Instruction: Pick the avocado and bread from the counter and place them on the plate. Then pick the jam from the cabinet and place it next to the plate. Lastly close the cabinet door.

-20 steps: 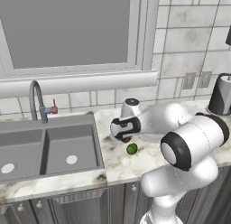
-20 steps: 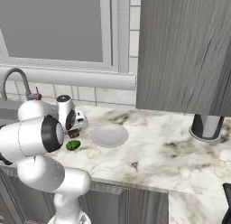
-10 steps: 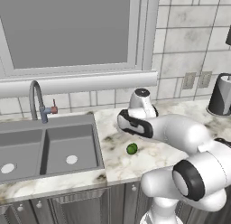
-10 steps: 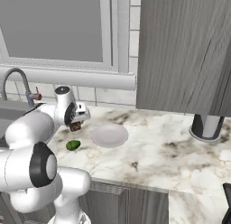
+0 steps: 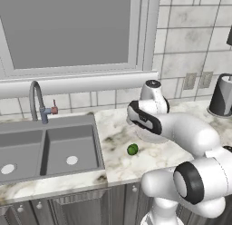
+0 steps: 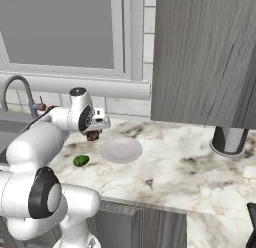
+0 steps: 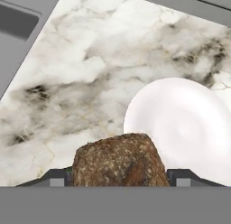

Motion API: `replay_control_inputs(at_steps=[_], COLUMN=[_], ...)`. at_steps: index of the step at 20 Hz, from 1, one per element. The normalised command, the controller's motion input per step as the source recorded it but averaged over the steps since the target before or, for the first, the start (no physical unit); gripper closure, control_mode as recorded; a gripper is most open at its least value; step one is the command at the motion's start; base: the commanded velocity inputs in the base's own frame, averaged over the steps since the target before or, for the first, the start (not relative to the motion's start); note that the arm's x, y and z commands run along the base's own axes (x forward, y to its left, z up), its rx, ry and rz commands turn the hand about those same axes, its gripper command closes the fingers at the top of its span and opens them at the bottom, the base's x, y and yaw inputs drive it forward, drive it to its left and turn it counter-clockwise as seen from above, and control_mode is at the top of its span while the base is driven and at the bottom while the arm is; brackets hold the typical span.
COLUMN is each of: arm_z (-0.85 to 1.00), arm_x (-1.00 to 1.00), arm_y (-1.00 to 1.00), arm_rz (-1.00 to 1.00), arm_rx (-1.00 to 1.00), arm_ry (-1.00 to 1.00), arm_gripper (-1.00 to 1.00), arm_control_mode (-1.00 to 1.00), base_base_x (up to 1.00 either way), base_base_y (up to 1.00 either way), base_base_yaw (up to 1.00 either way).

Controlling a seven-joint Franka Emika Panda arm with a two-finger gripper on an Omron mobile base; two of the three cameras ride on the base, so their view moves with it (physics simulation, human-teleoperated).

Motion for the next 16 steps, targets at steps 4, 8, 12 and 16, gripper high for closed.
replay_control_inputs(at_steps=[4, 8, 12, 16], arm_z=[0.0, 0.0, -0.01, -0.06], arm_x=[0.0, 0.0, 0.0, 0.04], arm_y=[-0.5, -0.32, -0.18, -0.08], arm_rz=[-0.08, -0.02, 0.0, 0.0], arm_rx=[0.0, 0.0, 0.0, 0.0], arm_ry=[0.0, 0.0, 0.0, 0.0], arm_gripper=[1.0, 1.0, 1.0, 1.0], arm_control_mode=[-1.0, -1.0, -1.0, -1.0], base_base_x=[0.0, 0.0, 0.0, 0.0], base_base_y=[0.0, 0.0, 0.0, 0.0], base_base_yaw=[0.0, 0.0, 0.0, 0.0])
